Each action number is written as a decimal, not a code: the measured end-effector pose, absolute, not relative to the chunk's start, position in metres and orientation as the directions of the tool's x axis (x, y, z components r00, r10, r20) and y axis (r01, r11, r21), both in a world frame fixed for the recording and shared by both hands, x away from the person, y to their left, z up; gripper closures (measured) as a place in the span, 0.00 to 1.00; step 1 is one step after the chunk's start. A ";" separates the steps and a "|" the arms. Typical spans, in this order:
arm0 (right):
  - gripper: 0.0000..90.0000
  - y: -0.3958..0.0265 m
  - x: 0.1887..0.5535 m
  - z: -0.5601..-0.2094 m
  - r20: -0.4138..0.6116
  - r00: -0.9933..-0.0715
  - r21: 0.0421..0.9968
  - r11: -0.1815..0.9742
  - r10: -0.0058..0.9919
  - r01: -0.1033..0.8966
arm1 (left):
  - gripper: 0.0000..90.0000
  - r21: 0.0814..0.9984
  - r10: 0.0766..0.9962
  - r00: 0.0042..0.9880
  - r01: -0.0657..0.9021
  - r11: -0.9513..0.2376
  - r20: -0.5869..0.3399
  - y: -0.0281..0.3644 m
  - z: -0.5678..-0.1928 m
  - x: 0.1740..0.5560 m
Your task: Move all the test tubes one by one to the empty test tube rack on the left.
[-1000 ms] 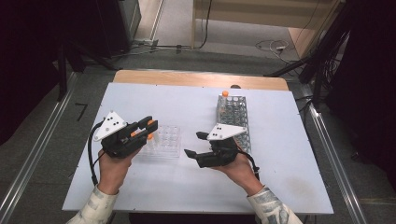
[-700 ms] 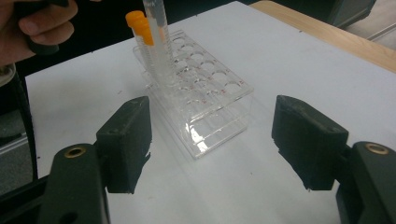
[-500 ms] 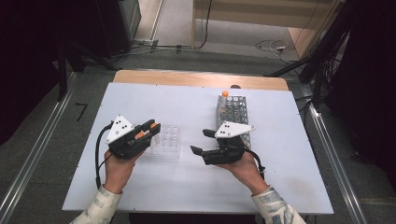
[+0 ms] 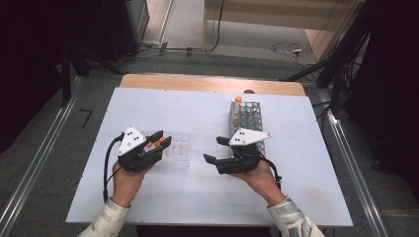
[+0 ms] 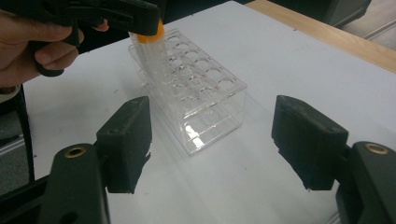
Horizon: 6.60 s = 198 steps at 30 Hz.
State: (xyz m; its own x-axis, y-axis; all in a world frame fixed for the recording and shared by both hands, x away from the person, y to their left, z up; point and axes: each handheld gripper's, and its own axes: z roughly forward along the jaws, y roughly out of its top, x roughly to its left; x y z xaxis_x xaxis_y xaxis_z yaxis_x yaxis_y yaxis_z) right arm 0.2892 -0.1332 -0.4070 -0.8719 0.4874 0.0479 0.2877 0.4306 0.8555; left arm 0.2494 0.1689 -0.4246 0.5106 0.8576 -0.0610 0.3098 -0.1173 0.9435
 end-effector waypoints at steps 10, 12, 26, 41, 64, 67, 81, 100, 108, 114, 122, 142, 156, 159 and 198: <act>0.30 -0.149 0.304 -0.406 0.004 -0.801 0.861 0.405 0.599 0.308 | 0.30 0.936 0.880 0.462 0.345 -0.063 -0.110 0.169 -0.419 0.245; 0.30 -0.154 0.316 -0.410 0.004 -0.758 0.858 0.387 0.653 0.338 | 0.26 0.933 0.878 0.462 0.356 -0.052 -0.127 0.170 -0.418 0.244; 0.37 -0.171 0.398 -0.417 -0.036 -0.592 0.833 0.351 0.805 0.428 | 0.25 0.931 0.872 0.464 0.364 -0.025 -0.157 0.177 -0.415 0.237; 0.47 -0.168 0.440 -0.422 -0.033 -0.581 0.795 0.373 0.813 0.478 | 0.25 0.933 0.868 0.471 0.358 -0.028 -0.155 0.180 -0.414 0.235; 0.79 -0.158 0.457 -0.429 -0.071 -0.597 0.756 0.434 0.799 0.490 | 0.25 0.932 0.865 0.479 0.361 -0.039 -0.150 0.178 -0.414 0.233; 0.79 -0.159 0.457 -0.429 -0.068 -0.596 0.757 0.431 0.800 0.492 | 0.25 0.932 0.864 0.479 0.360 -0.036 -0.152 0.178 -0.414 0.233; 0.79 -0.169 0.454 -0.410 -0.009 -0.585 0.806 0.353 0.811 0.476 | 0.25 0.934 0.865 0.480 0.354 -0.037 -0.147 0.179 -0.413 0.232; 0.79 -0.179 0.431 -0.370 -0.012 -0.625 0.842 0.345 0.781 0.415 | 0.25 0.932 0.866 0.478 0.360 -0.040 -0.147 0.177 -0.415 0.232; 0.79 -0.170 0.409 -0.363 -0.034 -0.683 0.840 0.391 0.730 0.377 | 0.25 0.932 0.864 0.482 0.361 -0.045 -0.145 0.175 -0.416 0.232; 0.79 -0.162 0.394 -0.368 -0.041 -0.725 0.831 0.426 0.688 0.358 | 0.25 0.931 0.861 0.488 0.362 -0.051 -0.142 0.174 -0.416 0.231; 0.79 -0.150 0.373 -0.378 -0.062 -0.768 0.805 0.487 0.638 0.339 | 0.26 0.930 0.860 0.492 0.362 -0.063 -0.133 0.170 -0.415 0.230; 0.79 -0.132 0.326 -0.399 -0.030 -0.844 0.802 0.517 0.536 0.300 | 0.26 0.933 0.844 0.520 0.353 -0.074 -0.130 0.160 -0.414 0.227; 0.80 -0.121 0.304 -0.403 -0.025 -0.878 0.810 0.525 0.477 0.262 | 0.26 0.932 0.831 0.542 0.352 -0.089 -0.125 0.149 -0.414 0.225; 0.79 -0.119 0.302 -0.405 -0.024 -0.882 0.809 0.528 0.471 0.259 | 0.27 0.932 0.828 0.545 0.353 -0.082 -0.133 0.146 -0.413 0.225; 0.80 -0.077 0.281 -0.420 -0.021 -0.934 0.780 0.590 0.357 0.208 | 0.67 0.929 0.713 0.683 0.347 -0.126 -0.159 0.116 -0.421 0.235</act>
State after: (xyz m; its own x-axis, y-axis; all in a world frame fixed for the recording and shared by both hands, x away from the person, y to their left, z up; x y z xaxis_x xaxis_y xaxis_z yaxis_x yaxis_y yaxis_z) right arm 0.2811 -0.0772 -0.4196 -0.9338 0.3573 -0.0207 0.2084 0.5898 0.7802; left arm 0.2350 0.1159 -0.4206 0.6828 0.7131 -0.1589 0.3474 -0.1257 0.9292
